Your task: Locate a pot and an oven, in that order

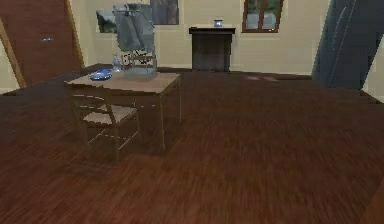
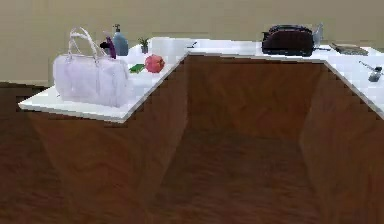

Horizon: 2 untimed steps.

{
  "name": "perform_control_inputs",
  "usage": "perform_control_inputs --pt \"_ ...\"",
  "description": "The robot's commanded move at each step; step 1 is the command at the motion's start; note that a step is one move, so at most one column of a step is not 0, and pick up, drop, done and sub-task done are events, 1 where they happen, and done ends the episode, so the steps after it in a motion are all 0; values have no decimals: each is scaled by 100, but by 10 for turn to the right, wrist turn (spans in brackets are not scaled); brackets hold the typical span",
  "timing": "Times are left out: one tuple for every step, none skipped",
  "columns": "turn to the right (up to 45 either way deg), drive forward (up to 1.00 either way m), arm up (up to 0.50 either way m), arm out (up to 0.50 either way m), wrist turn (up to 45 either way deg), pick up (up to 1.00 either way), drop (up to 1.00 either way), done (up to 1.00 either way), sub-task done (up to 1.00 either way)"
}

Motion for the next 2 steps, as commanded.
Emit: perform_control_inputs --pt "0 100 0 0 0 0 0 0 0" --pt "30 0 0 0 0 0 0 0 0"
